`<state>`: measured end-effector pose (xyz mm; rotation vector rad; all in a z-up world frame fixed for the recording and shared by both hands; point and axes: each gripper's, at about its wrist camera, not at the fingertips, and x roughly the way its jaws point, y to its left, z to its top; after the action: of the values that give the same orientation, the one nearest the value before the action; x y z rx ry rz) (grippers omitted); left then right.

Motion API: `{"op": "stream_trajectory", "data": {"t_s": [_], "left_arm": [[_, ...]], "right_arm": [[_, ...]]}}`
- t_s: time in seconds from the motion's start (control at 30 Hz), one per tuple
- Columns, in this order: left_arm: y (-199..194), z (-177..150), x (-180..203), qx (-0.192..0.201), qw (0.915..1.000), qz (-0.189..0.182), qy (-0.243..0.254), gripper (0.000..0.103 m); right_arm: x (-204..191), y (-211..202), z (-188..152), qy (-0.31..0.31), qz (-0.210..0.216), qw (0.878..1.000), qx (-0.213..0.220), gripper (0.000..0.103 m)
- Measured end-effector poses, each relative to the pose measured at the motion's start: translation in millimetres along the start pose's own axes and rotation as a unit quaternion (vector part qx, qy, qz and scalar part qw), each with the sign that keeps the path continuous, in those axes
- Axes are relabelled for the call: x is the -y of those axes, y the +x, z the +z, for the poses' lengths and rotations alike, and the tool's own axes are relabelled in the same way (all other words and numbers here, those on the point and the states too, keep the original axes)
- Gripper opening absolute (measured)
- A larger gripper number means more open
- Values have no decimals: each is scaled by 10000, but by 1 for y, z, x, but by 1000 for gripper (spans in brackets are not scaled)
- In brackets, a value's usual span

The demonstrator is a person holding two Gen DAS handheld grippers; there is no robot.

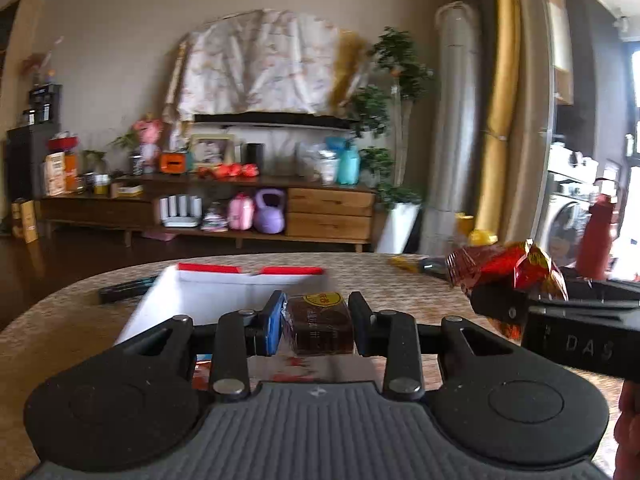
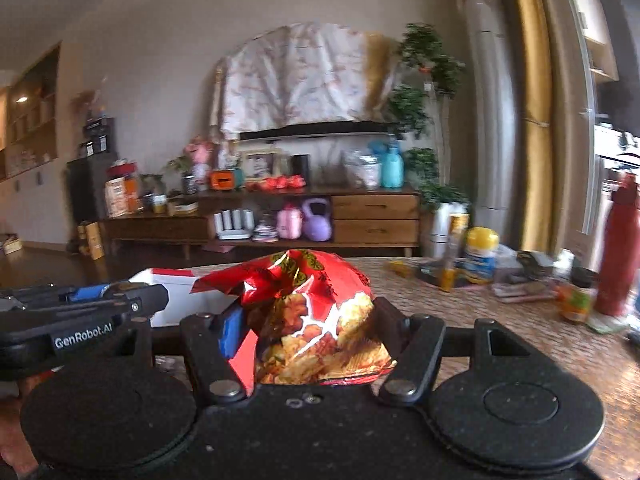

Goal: Organize snacks
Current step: 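Lift the square snack and chip bag and carry them over the shoebox, then lower both grippers into the shoebox and open them to drop the snacks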

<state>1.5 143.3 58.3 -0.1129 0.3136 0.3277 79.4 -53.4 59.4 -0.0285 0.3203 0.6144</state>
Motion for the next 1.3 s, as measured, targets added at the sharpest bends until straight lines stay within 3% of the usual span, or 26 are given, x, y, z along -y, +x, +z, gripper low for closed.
{"op": "stream_trajectory", "data": {"t_s": [0.2, 0.57, 0.63, 0.67, 0.87, 1.0, 1.3], "left_arm": [[11, -7, -40, -251, 9991, 333, -82, 34], [37, -22, -77, -665, 9967, 438, -126, 34], [39, -24, -77, -691, 9967, 422, -109, 53], [39, -24, -78, -677, 9968, 409, -94, 56], [37, -23, -70, -692, 9964, 491, -56, 68], [31, -21, -68, -769, 9953, 591, -2, 80], [4, -1, -73, -582, 9948, 823, 136, 91]], "right_arm": [[-40, 37, 14, -169, 435, 9988, -128, 65], [-92, 95, 5, -407, 863, 9924, -779, 66], [-96, 95, 3, -475, 834, 9922, -796, 67], [-97, 95, 3, -486, 816, 9923, -799, 71], [-96, 86, 1, -478, 805, 9921, -830, 77], [-100, 84, 4, -541, 894, 9915, -774, 87], [-99, 64, 24, -420, 1136, 9908, -600, 88]]}}
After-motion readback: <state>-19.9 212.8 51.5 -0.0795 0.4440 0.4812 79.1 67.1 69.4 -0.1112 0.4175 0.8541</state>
